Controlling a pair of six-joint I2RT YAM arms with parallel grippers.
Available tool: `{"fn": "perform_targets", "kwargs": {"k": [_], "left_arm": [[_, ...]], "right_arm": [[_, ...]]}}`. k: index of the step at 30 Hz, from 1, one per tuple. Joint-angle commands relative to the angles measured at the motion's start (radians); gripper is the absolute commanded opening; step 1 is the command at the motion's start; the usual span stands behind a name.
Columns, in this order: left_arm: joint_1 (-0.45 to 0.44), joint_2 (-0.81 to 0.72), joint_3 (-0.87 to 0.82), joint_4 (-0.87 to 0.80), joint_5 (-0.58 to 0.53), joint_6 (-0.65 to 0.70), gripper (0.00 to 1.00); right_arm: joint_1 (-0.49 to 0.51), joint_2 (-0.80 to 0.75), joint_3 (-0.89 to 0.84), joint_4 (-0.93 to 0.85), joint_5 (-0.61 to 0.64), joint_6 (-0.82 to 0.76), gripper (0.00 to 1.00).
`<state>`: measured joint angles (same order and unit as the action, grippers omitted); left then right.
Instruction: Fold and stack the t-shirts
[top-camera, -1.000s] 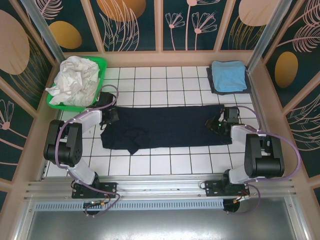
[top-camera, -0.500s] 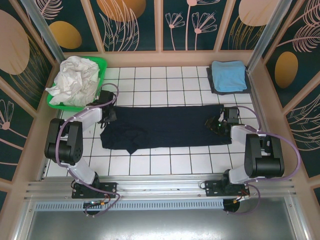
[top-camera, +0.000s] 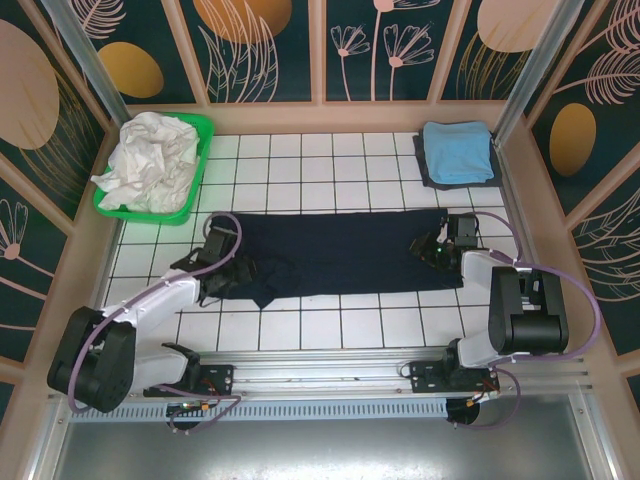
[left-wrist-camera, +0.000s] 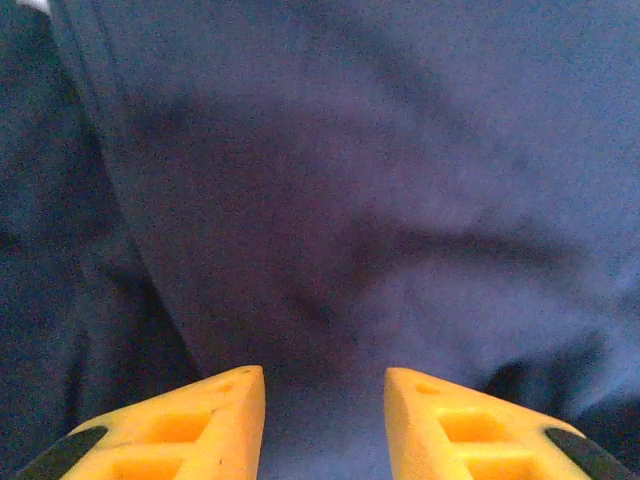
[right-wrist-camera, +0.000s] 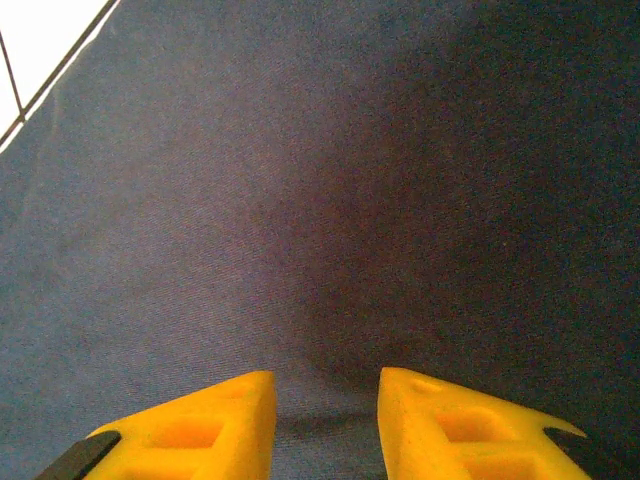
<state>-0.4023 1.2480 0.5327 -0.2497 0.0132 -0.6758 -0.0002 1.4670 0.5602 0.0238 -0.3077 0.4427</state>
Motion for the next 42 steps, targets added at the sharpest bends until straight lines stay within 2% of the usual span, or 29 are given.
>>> {"fn": "perform_targets", "kwargs": {"k": [1, 4, 8, 11, 13, 15, 16, 19, 21, 25, 36, 42], "left_arm": [[-0.007, 0.02, -0.02, 0.05, 0.005, -0.068, 0.36], [-0.007, 0.057, -0.009, 0.052, -0.022, -0.06, 0.35], [-0.007, 0.107, 0.018, 0.042, -0.028, -0.047, 0.25], [-0.007, 0.093, 0.022, 0.009, -0.058, -0.038, 0.29], [-0.007, 0.084, 0.027, -0.022, -0.083, -0.029, 0.36], [-0.007, 0.08, 0.028, -0.042, -0.1, -0.023, 0.36], [-0.007, 0.081, 0.026, -0.042, -0.1, -0.018, 0.34], [-0.007, 0.091, 0.029, -0.046, -0.106, -0.015, 0.13], [-0.007, 0.092, 0.029, -0.046, -0.107, -0.01, 0.11], [-0.007, 0.089, 0.052, -0.076, -0.131, -0.001, 0.0], [-0.007, 0.007, 0.14, -0.245, -0.262, 0.013, 0.0], [-0.007, 0.014, 0.112, -0.256, -0.289, -0.013, 0.0]], "right_arm": [[0.006, 0.038, -0.028, -0.076, 0.019, -0.019, 0.35], [0.007, 0.027, -0.031, -0.084, 0.024, -0.024, 0.34], [0.005, 0.01, -0.037, -0.091, 0.03, -0.024, 0.34], [0.006, 0.006, -0.04, -0.092, 0.032, -0.025, 0.35], [0.005, 0.006, -0.04, -0.093, 0.032, -0.025, 0.35], [0.005, 0.009, -0.042, -0.089, 0.03, -0.025, 0.35], [0.005, 0.01, -0.042, -0.086, 0.027, -0.024, 0.35], [0.005, 0.01, -0.043, -0.084, 0.025, -0.024, 0.35], [0.005, 0.007, -0.045, -0.085, 0.025, -0.024, 0.35], [0.005, 0.0, -0.045, -0.09, 0.027, -0.025, 0.35], [0.004, -0.006, -0.048, -0.09, 0.024, -0.025, 0.34], [0.003, -0.016, -0.051, -0.091, 0.028, -0.025, 0.35]]}}
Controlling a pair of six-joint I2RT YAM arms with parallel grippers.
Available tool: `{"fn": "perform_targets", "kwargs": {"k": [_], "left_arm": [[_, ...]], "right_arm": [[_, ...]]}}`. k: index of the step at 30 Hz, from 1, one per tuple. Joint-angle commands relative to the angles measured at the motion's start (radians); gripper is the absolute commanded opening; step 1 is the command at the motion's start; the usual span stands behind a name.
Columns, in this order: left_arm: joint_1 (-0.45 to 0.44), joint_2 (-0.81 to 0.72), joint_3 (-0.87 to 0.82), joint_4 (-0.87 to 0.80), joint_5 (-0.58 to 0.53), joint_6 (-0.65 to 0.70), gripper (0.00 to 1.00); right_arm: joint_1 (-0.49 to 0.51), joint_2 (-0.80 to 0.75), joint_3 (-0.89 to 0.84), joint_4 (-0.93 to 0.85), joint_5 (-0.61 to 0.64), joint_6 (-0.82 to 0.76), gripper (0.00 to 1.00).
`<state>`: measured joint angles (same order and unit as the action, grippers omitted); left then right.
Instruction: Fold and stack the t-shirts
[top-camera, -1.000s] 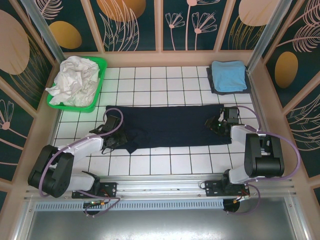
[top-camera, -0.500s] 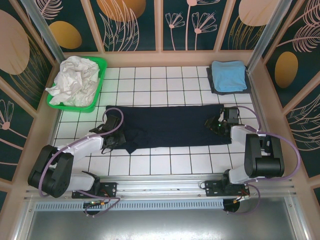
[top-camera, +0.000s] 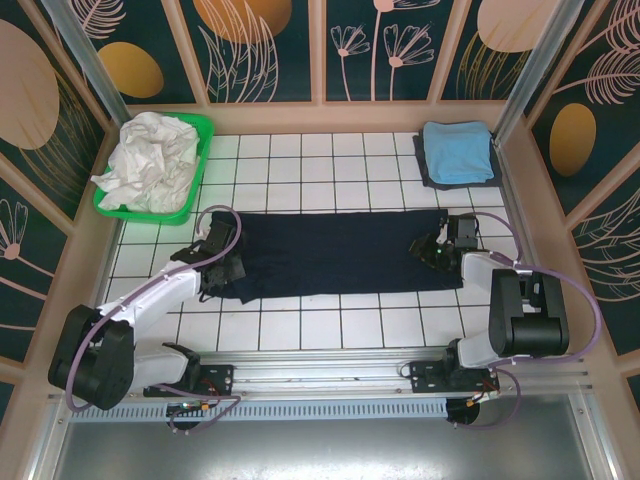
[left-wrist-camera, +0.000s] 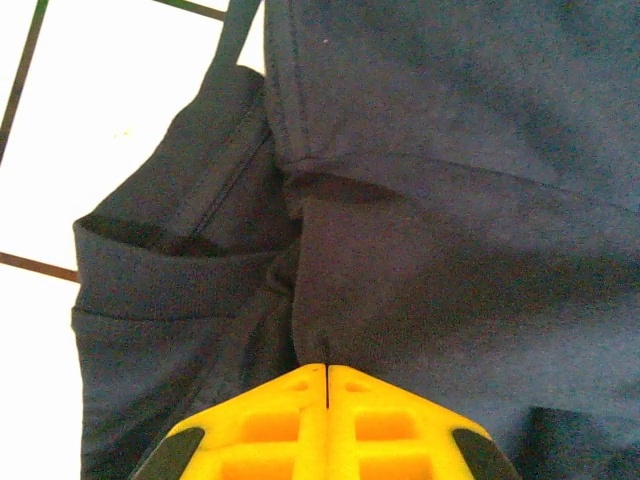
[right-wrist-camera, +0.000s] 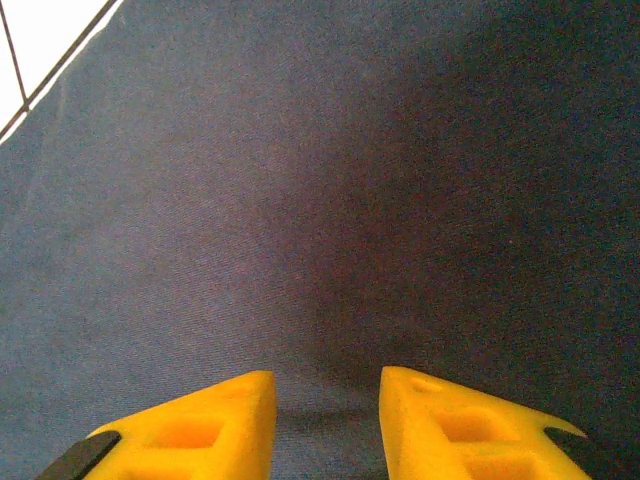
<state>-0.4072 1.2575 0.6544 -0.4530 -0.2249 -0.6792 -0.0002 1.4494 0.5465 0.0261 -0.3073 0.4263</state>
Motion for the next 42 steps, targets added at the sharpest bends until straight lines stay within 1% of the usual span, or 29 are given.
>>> {"fn": "perform_targets", "kwargs": {"k": [1, 2, 3, 4, 5, 6, 8, 9, 10, 11, 14, 16, 18, 20, 23, 25, 28, 32, 35, 37, 39, 42], "left_arm": [[-0.002, 0.018, -0.009, -0.057, -0.062, -0.015, 0.0], [-0.002, 0.034, -0.006, -0.067, -0.08, -0.022, 0.0], [-0.002, 0.051, -0.003, -0.074, -0.098, -0.031, 0.05], [-0.001, 0.067, -0.001, -0.077, -0.106, -0.033, 0.08], [-0.002, 0.082, 0.003, -0.079, -0.111, -0.031, 0.08], [-0.002, 0.093, 0.007, -0.081, -0.108, -0.029, 0.13], [-0.002, 0.094, 0.021, -0.088, -0.097, -0.026, 0.2], [-0.002, 0.081, 0.032, -0.096, -0.098, -0.031, 0.28], [-0.002, 0.065, 0.042, -0.104, -0.095, -0.031, 0.41], [-0.002, 0.041, 0.06, -0.116, -0.095, -0.033, 0.5], [-0.002, -0.024, 0.108, -0.115, -0.094, -0.02, 0.59], [-0.002, -0.031, 0.126, -0.06, -0.077, 0.002, 0.61], [-0.001, 0.019, 0.145, 0.015, -0.031, 0.024, 0.61], [-0.002, 0.123, 0.167, 0.085, 0.007, 0.042, 0.61], [-0.001, 0.298, 0.223, 0.121, -0.012, 0.048, 0.6], [0.005, 0.386, 0.247, 0.163, -0.009, 0.053, 0.59], [0.033, 0.522, 0.285, 0.218, 0.029, 0.064, 0.58], [0.074, 0.678, 0.405, 0.235, 0.054, 0.104, 0.58], [0.107, 0.807, 0.563, 0.224, 0.089, 0.151, 0.58], [0.11, 0.906, 0.711, 0.194, 0.114, 0.191, 0.59], [0.111, 0.998, 0.866, 0.168, 0.157, 0.233, 0.59], [0.111, 1.128, 1.138, 0.087, 0.204, 0.266, 0.61]], "right_arm": [[0.002, 0.001, -0.036, -0.094, 0.028, -0.011, 0.35], [0.002, 0.001, -0.036, -0.095, 0.028, -0.011, 0.34], [0.002, -0.001, -0.036, -0.096, 0.028, -0.01, 0.35], [0.002, -0.002, -0.035, -0.099, 0.029, -0.012, 0.34], [0.002, -0.004, -0.033, -0.104, 0.032, -0.012, 0.34], [0.002, -0.012, -0.03, -0.113, 0.036, -0.014, 0.35], [0.003, -0.04, -0.025, -0.129, 0.039, -0.011, 0.35], [0.005, -0.064, -0.022, -0.144, 0.041, -0.008, 0.35], [0.008, -0.085, -0.016, -0.156, 0.045, -0.005, 0.35], [0.016, -0.112, -0.009, -0.169, 0.051, 0.0, 0.35], [0.066, -0.176, 0.022, -0.19, 0.072, 0.02, 0.35], [0.119, -0.176, 0.055, -0.182, 0.095, 0.036, 0.35], [0.165, -0.134, 0.087, -0.156, 0.103, 0.041, 0.35], [0.193, -0.056, 0.131, -0.145, 0.109, 0.04, 0.35], [0.206, 0.037, 0.17, -0.136, 0.132, 0.037, 0.35], [0.206, 0.07, 0.172, -0.138, 0.149, 0.035, 0.35], [0.206, 0.088, 0.15, -0.154, 0.165, 0.044, 0.35], [0.241, 0.049, 0.082, -0.197, 0.176, 0.088, 0.36], [0.332, 0.0, 0.036, -0.261, 0.187, 0.139, 0.37], [0.425, -0.032, 0.026, -0.317, 0.188, 0.177, 0.37], [0.492, -0.063, 0.044, -0.383, 0.188, 0.196, 0.38], [0.505, -0.12, 0.093, -0.43, 0.238, 0.183, 0.4]]}}
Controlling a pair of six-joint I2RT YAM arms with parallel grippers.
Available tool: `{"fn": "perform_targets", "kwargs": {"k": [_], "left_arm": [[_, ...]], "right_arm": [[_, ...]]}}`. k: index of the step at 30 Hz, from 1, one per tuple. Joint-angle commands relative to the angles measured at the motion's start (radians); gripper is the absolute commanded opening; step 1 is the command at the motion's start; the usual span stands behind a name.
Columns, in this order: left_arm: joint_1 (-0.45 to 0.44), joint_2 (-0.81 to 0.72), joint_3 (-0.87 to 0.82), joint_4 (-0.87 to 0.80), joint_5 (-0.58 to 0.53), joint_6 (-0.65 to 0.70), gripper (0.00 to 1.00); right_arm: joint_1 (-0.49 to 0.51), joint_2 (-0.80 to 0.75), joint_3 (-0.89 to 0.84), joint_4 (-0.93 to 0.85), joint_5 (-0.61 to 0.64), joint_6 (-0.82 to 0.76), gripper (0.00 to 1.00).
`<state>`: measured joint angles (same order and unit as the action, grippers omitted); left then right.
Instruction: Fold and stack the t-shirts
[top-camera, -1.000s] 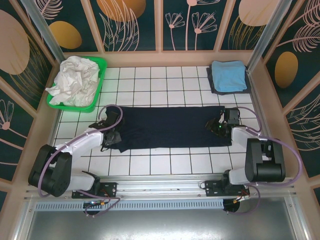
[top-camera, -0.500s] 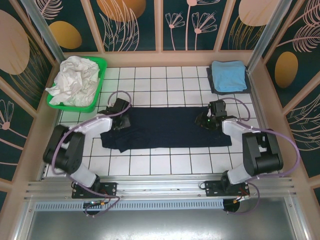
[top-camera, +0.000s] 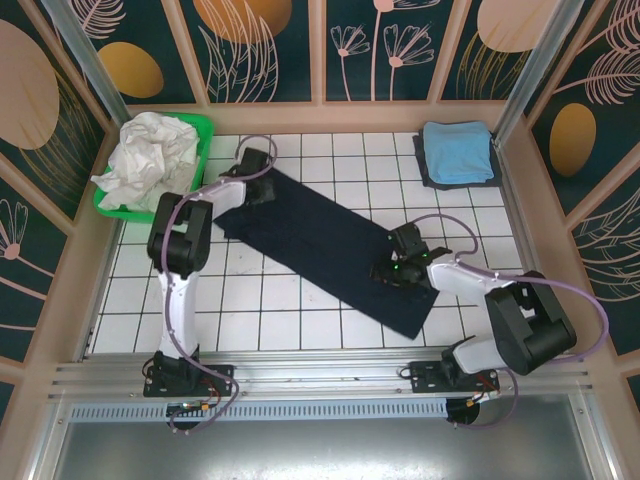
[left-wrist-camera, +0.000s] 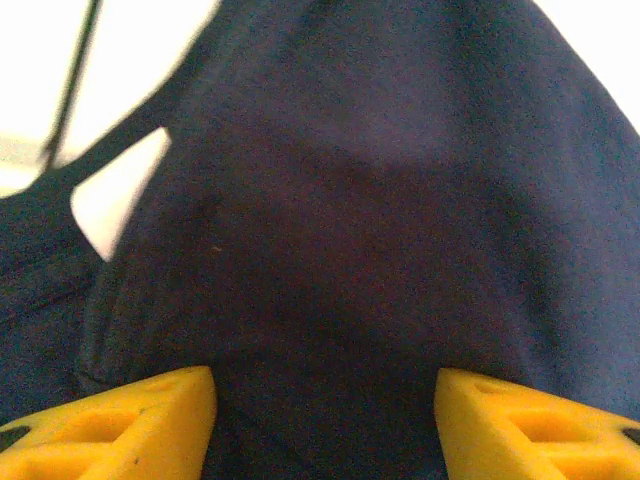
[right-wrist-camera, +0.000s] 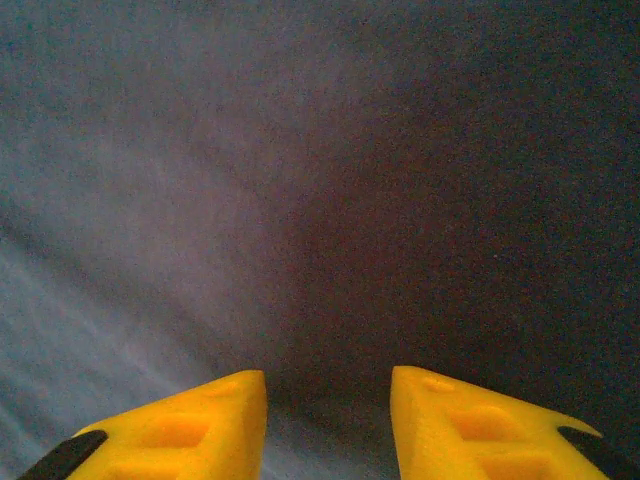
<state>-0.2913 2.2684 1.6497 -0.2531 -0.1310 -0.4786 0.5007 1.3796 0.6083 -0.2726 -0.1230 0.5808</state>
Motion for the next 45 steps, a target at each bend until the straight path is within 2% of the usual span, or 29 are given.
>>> {"fn": "perform_targets", "kwargs": {"k": [1, 4, 7, 11, 17, 20, 22, 25, 27, 29, 33, 34, 35, 36, 41, 45], "left_arm": [[-0.005, 0.144, 0.215, -0.137, 0.123, 0.067, 0.63], [-0.006, 0.142, 0.304, -0.154, 0.148, 0.058, 0.72], [-0.005, 0.081, 0.201, -0.053, 0.194, 0.028, 0.74], [-0.006, 0.128, 0.164, 0.005, 0.287, -0.018, 0.69], [-0.007, 0.249, 0.214, 0.07, 0.421, -0.076, 0.65], [-0.018, 0.326, 0.325, 0.081, 0.51, -0.09, 0.64], [-0.039, 0.403, 0.463, 0.061, 0.578, -0.088, 0.64], [-0.063, 0.516, 0.692, 0.02, 0.633, -0.095, 0.65], [-0.065, 0.55, 0.773, 0.035, 0.672, -0.123, 0.66], [-0.065, 0.538, 0.794, 0.027, 0.663, -0.118, 0.7], [-0.065, 0.408, 0.708, -0.016, 0.592, -0.038, 0.79], [-0.065, 0.366, 0.672, -0.023, 0.573, -0.014, 0.85], [-0.064, 0.309, 0.62, -0.025, 0.547, 0.003, 0.96], [-0.065, 0.247, 0.563, -0.026, 0.512, 0.018, 0.99], [-0.068, -0.082, 0.234, -0.018, 0.342, 0.061, 0.98], [-0.089, -0.421, -0.2, 0.023, 0.239, 0.017, 0.99]], "right_arm": [[-0.002, -0.062, 0.048, -0.116, 0.072, 0.015, 0.41], [-0.017, -0.018, 0.095, -0.048, 0.082, -0.032, 0.41], [-0.013, 0.101, 0.149, -0.038, 0.068, -0.055, 0.4], [0.04, 0.179, 0.16, -0.05, 0.068, -0.046, 0.39], [0.208, 0.162, 0.105, -0.08, 0.047, 0.096, 0.39], [0.329, 0.162, 0.121, -0.069, 0.014, 0.172, 0.4], [0.388, 0.192, 0.176, -0.059, -0.009, 0.187, 0.4], [0.432, 0.223, 0.29, -0.097, 0.006, 0.183, 0.4], [0.442, 0.207, 0.331, -0.11, 0.019, 0.177, 0.4], [0.444, 0.168, 0.333, -0.126, 0.051, 0.182, 0.41], [0.44, 0.068, 0.254, -0.178, 0.096, 0.22, 0.42], [0.439, 0.041, 0.232, -0.199, 0.109, 0.233, 0.43], [0.44, 0.006, 0.206, -0.224, 0.124, 0.251, 0.43], [0.438, -0.03, 0.179, -0.252, 0.133, 0.266, 0.43], [0.435, -0.224, 0.06, -0.384, 0.181, 0.357, 0.5], [0.444, -0.333, -0.035, -0.443, 0.143, 0.442, 0.52]]}}
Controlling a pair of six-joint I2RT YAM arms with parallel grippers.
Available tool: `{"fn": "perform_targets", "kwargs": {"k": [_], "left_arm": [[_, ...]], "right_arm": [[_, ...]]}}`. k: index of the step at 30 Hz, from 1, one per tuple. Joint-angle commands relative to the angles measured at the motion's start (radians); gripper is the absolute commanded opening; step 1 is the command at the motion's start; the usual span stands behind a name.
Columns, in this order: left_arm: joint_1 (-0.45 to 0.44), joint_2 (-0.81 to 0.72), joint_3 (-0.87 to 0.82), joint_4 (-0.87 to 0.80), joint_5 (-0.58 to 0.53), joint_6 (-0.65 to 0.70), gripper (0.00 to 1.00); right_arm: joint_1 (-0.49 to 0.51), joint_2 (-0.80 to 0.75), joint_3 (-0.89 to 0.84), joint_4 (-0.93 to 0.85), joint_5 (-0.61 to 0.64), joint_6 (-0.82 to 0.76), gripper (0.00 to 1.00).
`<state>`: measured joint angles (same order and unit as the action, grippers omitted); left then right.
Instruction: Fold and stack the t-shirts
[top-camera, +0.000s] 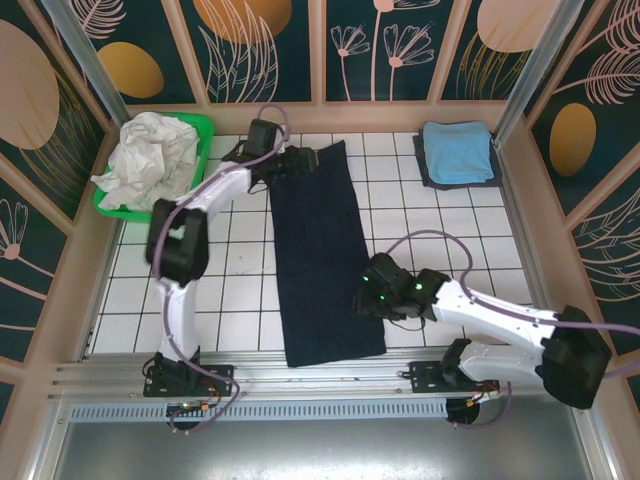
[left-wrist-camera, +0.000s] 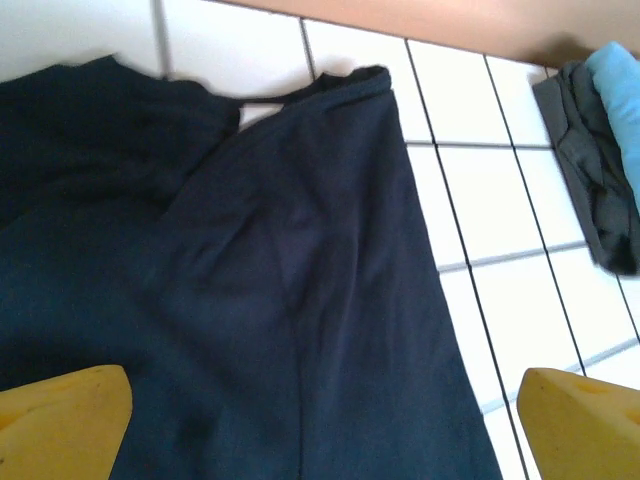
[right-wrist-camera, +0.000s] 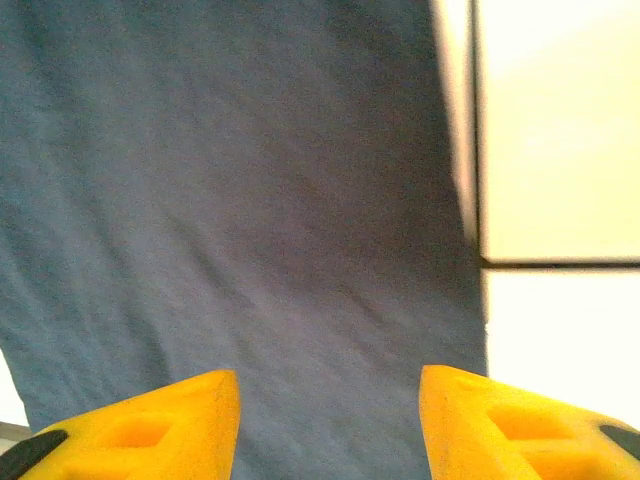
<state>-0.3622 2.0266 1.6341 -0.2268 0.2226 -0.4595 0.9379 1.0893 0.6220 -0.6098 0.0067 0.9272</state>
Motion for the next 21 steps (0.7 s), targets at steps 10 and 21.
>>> {"fn": "perform_targets", "kwargs": {"k": [10, 21], "left_arm": [[-0.304, -0.862, -1.081, -0.054, -0.193, -0.383, 0.81], [-0.655, -0.899, -1.193, -0.03, -0.13, -0.642, 0.67]], "right_arm": [[0.062, -0.089, -0.097, -0.183, -0.061, 0.16, 0.53], [0.095, 0.018, -0.09, -0.101, -0.109, 0.122, 0.5]]}}
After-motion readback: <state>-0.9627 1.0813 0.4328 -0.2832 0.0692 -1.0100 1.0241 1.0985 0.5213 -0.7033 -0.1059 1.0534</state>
